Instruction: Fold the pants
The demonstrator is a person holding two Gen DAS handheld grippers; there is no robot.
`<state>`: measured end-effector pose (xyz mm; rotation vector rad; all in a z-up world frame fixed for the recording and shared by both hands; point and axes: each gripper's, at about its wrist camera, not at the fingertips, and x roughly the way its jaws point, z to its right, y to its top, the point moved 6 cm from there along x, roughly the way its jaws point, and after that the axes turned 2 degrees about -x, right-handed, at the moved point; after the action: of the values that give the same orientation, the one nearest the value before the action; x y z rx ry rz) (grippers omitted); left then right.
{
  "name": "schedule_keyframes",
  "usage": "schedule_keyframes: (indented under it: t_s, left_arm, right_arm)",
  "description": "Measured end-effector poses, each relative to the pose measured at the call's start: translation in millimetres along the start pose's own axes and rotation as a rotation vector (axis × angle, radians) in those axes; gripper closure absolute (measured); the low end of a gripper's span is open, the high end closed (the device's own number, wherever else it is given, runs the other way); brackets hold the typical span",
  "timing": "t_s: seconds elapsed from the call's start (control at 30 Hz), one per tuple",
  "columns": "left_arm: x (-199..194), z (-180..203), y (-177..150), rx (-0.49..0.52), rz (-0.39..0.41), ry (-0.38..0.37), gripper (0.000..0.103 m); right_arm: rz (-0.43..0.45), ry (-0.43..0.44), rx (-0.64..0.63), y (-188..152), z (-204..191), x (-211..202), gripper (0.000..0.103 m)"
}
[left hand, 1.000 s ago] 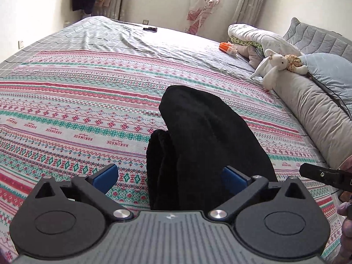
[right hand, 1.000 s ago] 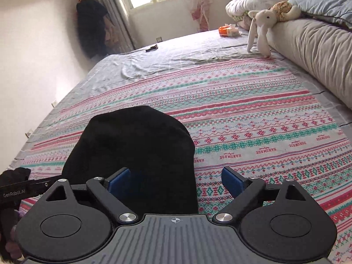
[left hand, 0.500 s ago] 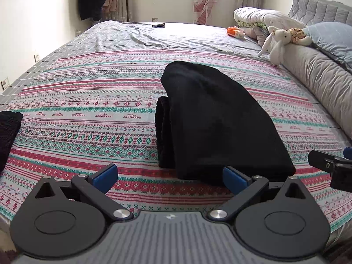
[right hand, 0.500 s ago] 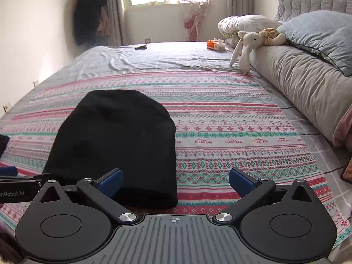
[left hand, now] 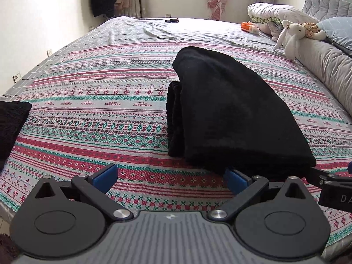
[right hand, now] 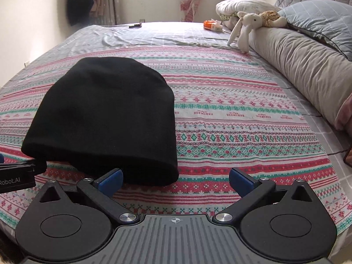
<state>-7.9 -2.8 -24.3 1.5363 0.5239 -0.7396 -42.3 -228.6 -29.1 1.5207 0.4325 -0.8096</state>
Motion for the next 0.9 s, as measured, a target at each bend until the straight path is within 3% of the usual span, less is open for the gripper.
schedule_keyframes:
  t_s: [0.2, 0.9]
  left_arm:
    - [-2.2, -1.2, -5.8, 0.04, -0.003, 0.009, 0.0]
    - [-1.7, 3.9, -11.1, 0.047, -0.021, -0.007, 0.0]
  right_arm:
    - [-0.041, -0.01, 0.018, -5.6, -1.4, 6.4, 0.0]
    - [-0.028, -0.049, 0.033, -8.0, 6.1, 6.8, 0.0]
